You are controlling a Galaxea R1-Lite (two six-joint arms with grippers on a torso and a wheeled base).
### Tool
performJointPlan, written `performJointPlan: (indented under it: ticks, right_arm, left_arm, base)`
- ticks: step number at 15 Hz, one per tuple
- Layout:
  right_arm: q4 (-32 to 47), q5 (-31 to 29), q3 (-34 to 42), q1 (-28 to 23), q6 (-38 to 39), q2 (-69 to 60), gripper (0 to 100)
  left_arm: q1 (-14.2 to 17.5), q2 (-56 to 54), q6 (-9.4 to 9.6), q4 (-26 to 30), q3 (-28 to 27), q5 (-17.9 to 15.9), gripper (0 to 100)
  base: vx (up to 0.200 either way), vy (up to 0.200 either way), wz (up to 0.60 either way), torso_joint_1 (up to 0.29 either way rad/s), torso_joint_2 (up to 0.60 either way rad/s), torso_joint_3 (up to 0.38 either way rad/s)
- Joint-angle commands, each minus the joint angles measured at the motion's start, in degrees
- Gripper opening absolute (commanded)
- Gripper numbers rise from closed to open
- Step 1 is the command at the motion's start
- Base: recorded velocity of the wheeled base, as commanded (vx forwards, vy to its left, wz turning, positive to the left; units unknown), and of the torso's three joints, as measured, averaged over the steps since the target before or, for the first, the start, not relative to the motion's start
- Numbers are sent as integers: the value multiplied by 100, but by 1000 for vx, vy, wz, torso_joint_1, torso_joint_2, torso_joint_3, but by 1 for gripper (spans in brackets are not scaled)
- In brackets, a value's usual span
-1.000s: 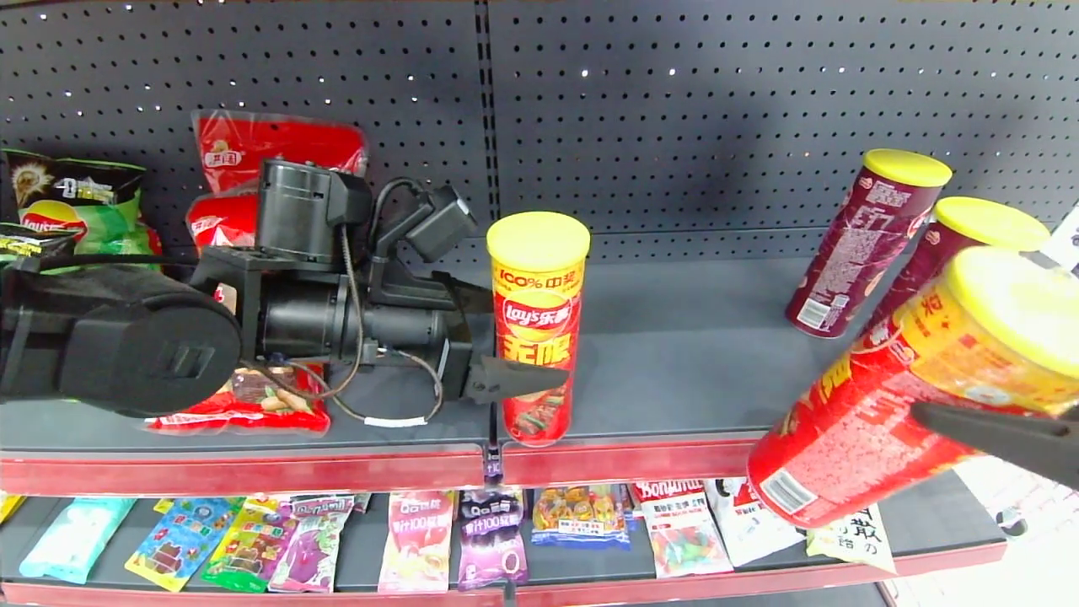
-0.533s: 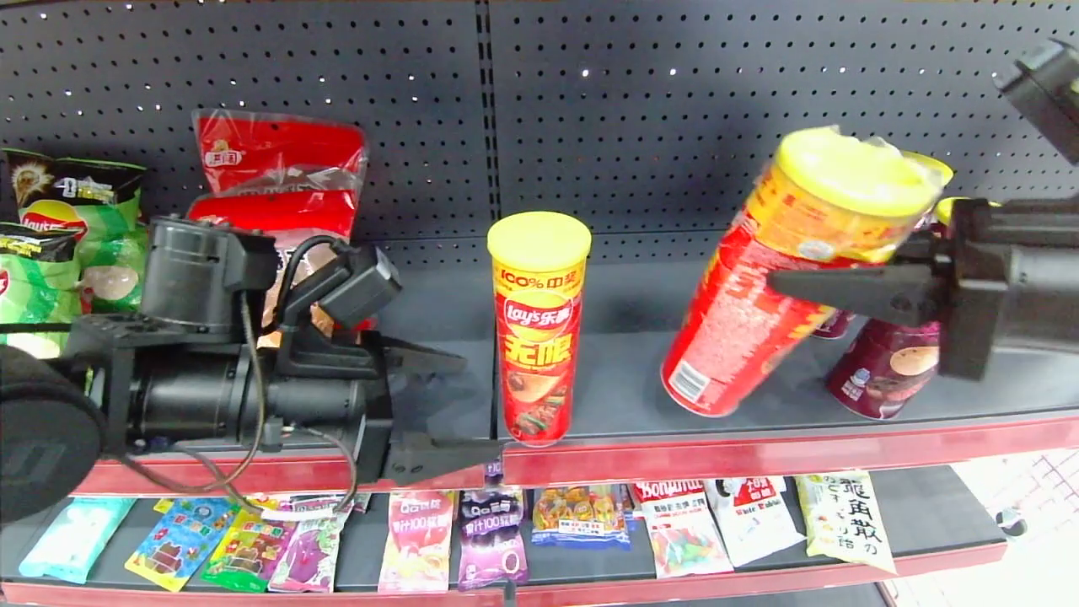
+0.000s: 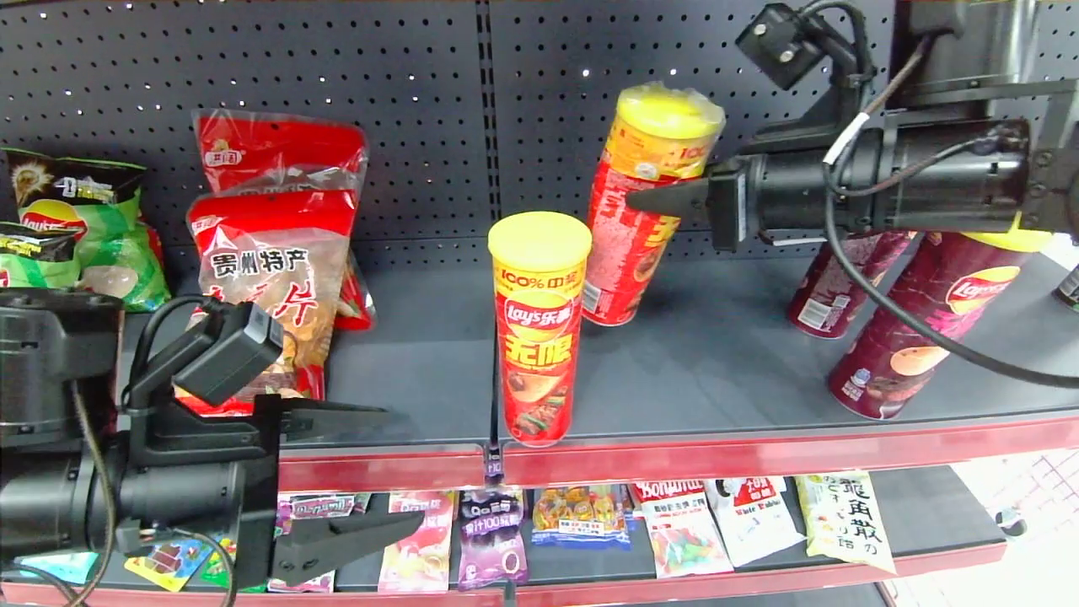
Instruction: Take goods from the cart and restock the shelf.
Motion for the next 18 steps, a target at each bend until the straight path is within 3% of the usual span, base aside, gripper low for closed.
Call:
performJointPlan:
  ticks: [1, 9, 16, 17, 18]
  right_arm:
    - [13, 3, -521, 39, 0, 770, 0]
    - [162, 3, -1488, 118, -8, 1710, 0]
    - [162, -5, -1461, 180, 27, 1833, 0]
    - [162, -5, -1461, 180, 18, 1833, 100]
    - [154, -5, -1444, 180, 18, 1833, 100]
  left_arm:
    - [217, -292, -9, -4, 100, 2, 100]
    - [691, -599, -18, 5, 320, 2, 100]
    - [718, -608, -132, -4, 399, 2, 100]
    - [727, -608, -132, -4, 399, -7, 100]
    - [718, -608, -124, -4, 390, -7, 100]
  base:
    - [0, 0, 0, 0, 0, 0]
    - [0, 0, 0, 0, 0, 0]
    - [0, 0, 0, 0, 0, 0]
    - [0, 0, 0, 0, 0, 0]
    - [0, 0, 0, 0, 0, 0]
